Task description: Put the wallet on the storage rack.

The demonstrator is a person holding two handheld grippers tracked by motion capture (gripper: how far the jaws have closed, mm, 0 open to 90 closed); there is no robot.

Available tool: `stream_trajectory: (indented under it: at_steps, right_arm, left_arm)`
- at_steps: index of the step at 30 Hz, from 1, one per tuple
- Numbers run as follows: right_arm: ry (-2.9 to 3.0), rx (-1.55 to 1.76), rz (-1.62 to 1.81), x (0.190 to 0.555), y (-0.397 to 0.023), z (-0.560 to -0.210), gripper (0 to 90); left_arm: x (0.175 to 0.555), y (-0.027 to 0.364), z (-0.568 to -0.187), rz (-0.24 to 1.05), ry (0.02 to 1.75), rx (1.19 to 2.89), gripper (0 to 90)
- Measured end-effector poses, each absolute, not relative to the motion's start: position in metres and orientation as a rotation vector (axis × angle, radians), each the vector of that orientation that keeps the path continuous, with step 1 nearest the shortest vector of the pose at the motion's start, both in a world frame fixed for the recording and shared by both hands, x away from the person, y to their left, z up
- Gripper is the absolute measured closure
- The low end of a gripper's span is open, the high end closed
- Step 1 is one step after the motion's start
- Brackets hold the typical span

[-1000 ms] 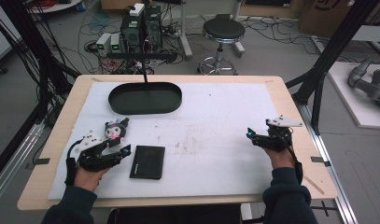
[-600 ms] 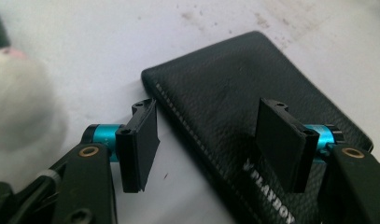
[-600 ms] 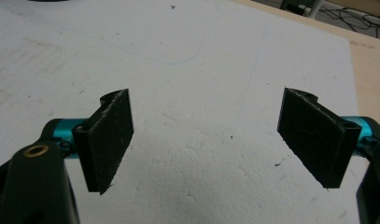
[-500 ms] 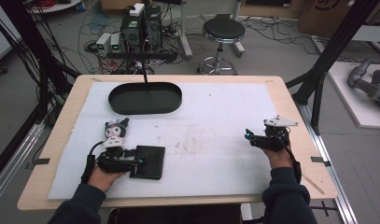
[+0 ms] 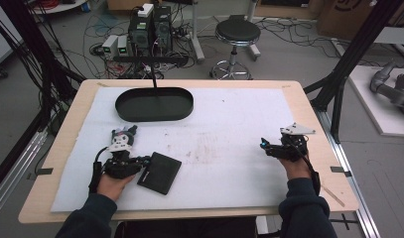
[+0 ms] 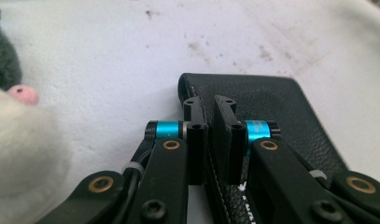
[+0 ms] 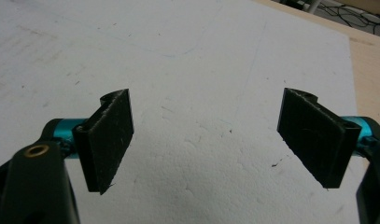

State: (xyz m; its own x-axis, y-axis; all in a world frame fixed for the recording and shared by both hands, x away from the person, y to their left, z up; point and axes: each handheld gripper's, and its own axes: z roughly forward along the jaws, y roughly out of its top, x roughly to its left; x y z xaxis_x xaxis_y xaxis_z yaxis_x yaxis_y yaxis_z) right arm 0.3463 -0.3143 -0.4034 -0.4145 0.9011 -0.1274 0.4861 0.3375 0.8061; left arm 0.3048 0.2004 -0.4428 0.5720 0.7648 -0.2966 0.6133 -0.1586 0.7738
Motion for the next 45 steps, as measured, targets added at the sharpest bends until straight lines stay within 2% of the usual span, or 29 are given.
stream_trajectory:
  at_steps: [5,12,16,24,27,29,32,33,34,36,37,43,45]
  right_arm:
    - [2.026,1.220,0.945,0.346,-0.316,-0.403,18.7]
    - [2.033,1.228,0.943,0.346,-0.316,-0.405,18.7]
    - [2.030,1.231,0.949,0.346,-0.316,-0.404,18.7]
    - [2.033,1.238,0.953,0.347,-0.317,-0.406,18.7]
    - [2.030,1.238,0.955,0.347,-0.317,-0.405,18.7]
    - [2.028,1.238,0.959,0.346,-0.317,-0.405,18.7]
    - [2.029,1.237,0.958,0.346,-0.317,-0.405,18.7]
    - [2.031,1.235,0.956,0.346,-0.317,-0.405,18.7]
    - [2.032,1.236,0.958,0.346,-0.317,-0.405,18.7]
    - [2.031,1.239,0.957,0.346,-0.317,-0.405,18.7]
    - [2.031,1.239,0.957,0.347,-0.317,-0.405,18.7]
    - [2.025,1.242,0.967,0.346,-0.318,-0.404,18.7]
    - [2.022,1.245,0.968,0.346,-0.318,-0.404,18.7]
  left_arm:
    - [0.306,0.206,-0.435,0.189,1.113,1.796,84.3]
    - [0.312,0.216,-0.410,0.309,1.103,1.661,86.3]
    - [0.314,0.208,-0.403,0.360,1.078,1.660,86.7]
    - [0.309,0.190,-0.398,0.346,0.979,1.680,85.7]
    - [0.308,0.185,-0.399,0.330,0.958,1.709,81.9]
    - [0.305,0.179,-0.401,0.360,0.939,1.752,75.9]
    - [0.304,0.177,-0.399,0.375,0.924,1.777,72.6]
    - [0.302,0.173,-0.399,0.423,0.918,1.810,66.1]
    - [0.301,0.172,-0.399,0.447,0.915,1.817,67.2]
    - [0.300,0.170,-0.398,0.481,0.925,1.832,81.7]
    - [0.301,0.168,-0.394,0.491,0.941,1.872,84.4]
    - [0.307,0.163,-0.385,0.604,0.938,1.846,85.4]
    - [0.317,0.162,-0.377,0.697,0.946,1.830,85.5]
